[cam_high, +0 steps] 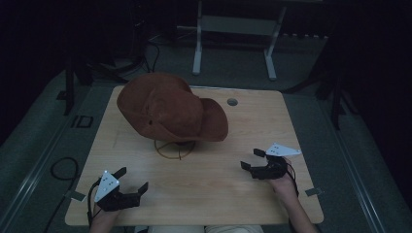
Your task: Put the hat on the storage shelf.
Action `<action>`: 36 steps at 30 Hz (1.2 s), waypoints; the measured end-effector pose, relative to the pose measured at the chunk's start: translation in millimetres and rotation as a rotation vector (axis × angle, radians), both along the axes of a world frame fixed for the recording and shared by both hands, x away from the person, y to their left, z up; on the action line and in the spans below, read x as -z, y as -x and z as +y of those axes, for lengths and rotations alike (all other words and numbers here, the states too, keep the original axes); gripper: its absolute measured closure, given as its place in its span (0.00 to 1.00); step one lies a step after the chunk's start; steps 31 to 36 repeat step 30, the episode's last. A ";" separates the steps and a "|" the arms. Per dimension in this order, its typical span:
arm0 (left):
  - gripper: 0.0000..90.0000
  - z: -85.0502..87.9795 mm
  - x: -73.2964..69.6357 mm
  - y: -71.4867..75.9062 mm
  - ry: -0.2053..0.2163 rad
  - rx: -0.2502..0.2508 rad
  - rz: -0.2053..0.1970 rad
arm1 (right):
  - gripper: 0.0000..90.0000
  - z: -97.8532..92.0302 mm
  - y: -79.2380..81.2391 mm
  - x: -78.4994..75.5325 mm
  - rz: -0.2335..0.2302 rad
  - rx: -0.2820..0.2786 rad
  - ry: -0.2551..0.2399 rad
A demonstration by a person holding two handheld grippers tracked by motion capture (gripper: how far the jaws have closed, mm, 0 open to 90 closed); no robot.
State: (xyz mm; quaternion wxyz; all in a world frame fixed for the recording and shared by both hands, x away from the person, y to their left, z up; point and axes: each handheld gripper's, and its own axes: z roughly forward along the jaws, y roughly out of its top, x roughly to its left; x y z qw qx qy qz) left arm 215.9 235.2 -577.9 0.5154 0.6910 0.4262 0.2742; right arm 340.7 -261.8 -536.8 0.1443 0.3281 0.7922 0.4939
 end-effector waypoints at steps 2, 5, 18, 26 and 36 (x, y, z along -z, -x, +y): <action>0.03 -0.1 0.0 0.0 -0.001 0.001 0.000 | 0.19 -2.4 4.0 4.7 0.006 0.005 0.027; 0.03 -0.5 -0.8 1.1 0.003 0.006 0.001 | 0.17 -6.1 12.0 11.6 -0.009 0.006 0.060; 0.03 -0.7 -1.9 3.1 -0.002 0.006 -0.007 | 0.17 -31.9 49.0 24.2 -0.029 0.013 0.110; 0.03 0.8 -0.8 2.0 -0.004 0.003 -0.001 | 0.17 -48.6 51.0 29.7 -0.042 0.075 0.125; 0.03 0.5 -0.5 2.1 -0.005 0.004 -0.003 | 0.17 -49.2 49.5 31.0 -0.041 0.072 0.118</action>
